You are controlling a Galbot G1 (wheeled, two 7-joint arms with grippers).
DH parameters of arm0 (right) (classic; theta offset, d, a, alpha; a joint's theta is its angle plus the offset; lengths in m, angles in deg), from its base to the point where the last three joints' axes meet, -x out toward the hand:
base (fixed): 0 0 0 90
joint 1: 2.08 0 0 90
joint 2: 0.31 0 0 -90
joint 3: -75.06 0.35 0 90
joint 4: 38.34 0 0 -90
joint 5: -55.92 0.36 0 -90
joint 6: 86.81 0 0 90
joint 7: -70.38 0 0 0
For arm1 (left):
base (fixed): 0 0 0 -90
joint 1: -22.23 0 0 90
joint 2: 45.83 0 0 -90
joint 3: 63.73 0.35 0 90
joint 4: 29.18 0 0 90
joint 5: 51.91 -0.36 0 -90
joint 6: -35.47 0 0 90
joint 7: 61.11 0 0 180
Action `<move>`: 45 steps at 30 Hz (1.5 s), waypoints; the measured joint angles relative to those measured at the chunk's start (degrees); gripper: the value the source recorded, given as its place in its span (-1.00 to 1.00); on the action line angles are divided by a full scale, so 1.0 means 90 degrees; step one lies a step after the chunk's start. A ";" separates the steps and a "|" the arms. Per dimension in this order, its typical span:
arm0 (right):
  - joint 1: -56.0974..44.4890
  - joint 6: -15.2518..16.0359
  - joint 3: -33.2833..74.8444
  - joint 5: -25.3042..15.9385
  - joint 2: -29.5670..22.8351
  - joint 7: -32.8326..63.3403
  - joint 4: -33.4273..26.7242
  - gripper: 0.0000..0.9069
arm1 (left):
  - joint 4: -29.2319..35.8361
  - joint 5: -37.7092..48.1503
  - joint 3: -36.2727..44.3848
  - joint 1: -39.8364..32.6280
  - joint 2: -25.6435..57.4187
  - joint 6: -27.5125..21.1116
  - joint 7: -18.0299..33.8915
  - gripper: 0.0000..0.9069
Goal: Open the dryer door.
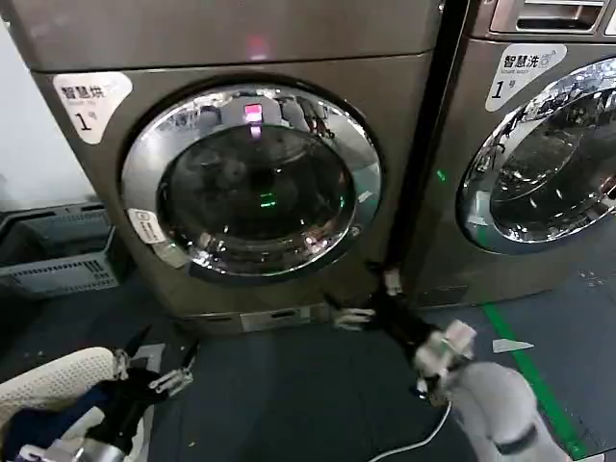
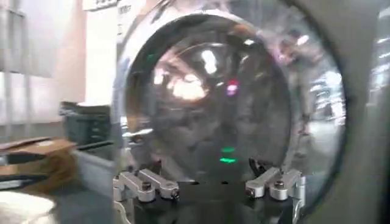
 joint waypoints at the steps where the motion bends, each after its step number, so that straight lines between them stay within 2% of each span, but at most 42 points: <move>1: 0.0130 -0.0001 -0.0145 -0.0004 -0.0055 0.0008 -0.0064 1.00 | -0.0029 0.0002 0.0000 -0.0016 -0.0012 0.0014 0.0001 1.00; 15: 0.1755 -0.0057 -0.1506 0.0345 -0.0716 0.0091 -0.1463 1.00 | -0.0031 -0.0129 0.0141 0.0014 -0.0092 -0.0013 0.0055 1.00; 18: 0.2070 0.0096 -0.1718 0.0654 -0.0845 0.0133 -0.1829 1.00 | -0.0071 -0.0182 0.0210 0.0002 -0.0144 -0.0007 0.0060 1.00; 21: 0.2311 0.0105 -0.1904 0.0684 -0.0949 0.0136 -0.2109 1.00 | -0.0149 -0.0223 0.0260 -0.0032 -0.0148 0.0017 0.0060 1.00; 31: 0.2937 -0.0185 -0.2261 0.0211 -0.1505 0.0408 -0.2963 1.00 | -0.0170 -0.0171 0.0222 -0.0093 -0.0063 0.0009 0.0038 1.00; 45: 0.3210 -0.0478 -0.2419 -0.0054 -0.2282 0.0578 -0.3786 1.00 | -0.0255 -0.0135 0.0161 -0.0173 0.0017 0.0001 0.0015 1.00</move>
